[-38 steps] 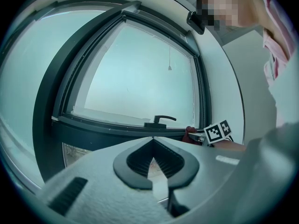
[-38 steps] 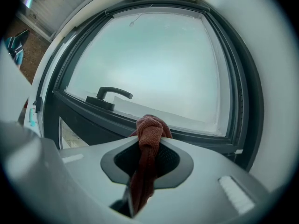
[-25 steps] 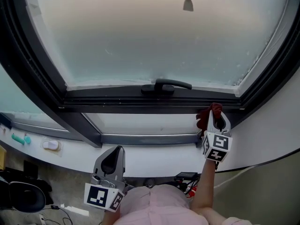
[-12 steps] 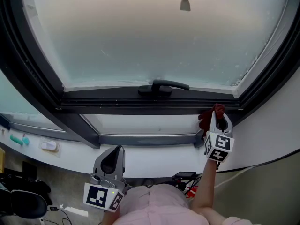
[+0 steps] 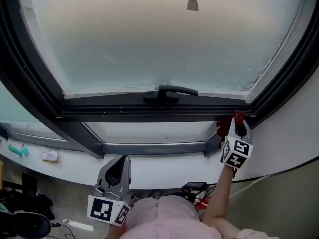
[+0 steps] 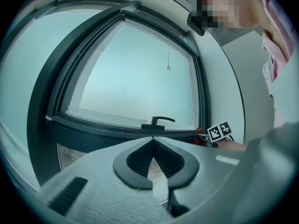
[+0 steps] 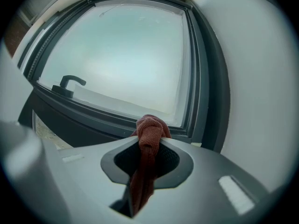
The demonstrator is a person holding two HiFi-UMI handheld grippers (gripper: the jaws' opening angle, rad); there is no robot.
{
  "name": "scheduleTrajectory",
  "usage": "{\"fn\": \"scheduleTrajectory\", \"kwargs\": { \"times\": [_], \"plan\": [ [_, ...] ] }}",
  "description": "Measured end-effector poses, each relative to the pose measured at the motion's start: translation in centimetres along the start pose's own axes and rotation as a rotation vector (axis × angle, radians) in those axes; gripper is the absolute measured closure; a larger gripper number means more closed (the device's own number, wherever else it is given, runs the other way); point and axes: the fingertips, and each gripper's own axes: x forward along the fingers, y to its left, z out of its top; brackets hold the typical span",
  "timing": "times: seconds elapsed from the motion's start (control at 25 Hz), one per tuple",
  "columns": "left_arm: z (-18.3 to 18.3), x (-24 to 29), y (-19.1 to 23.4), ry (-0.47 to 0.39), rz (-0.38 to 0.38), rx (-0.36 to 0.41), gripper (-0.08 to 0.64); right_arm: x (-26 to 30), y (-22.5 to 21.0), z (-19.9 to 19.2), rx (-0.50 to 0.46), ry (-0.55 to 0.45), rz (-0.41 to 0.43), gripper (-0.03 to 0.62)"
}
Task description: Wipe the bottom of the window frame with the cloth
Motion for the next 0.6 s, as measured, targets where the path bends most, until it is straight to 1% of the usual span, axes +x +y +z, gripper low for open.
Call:
{"fn": "scheduleTrajectory", "kwargs": {
  "times": [0.6],
  "plan": [
    [-0.1,0.9,0.6,0.002,0.009,-0.009,0.565,0.6,-3.2,-0.8,0.021,0.021,-0.084,0.529]
  ]
}}
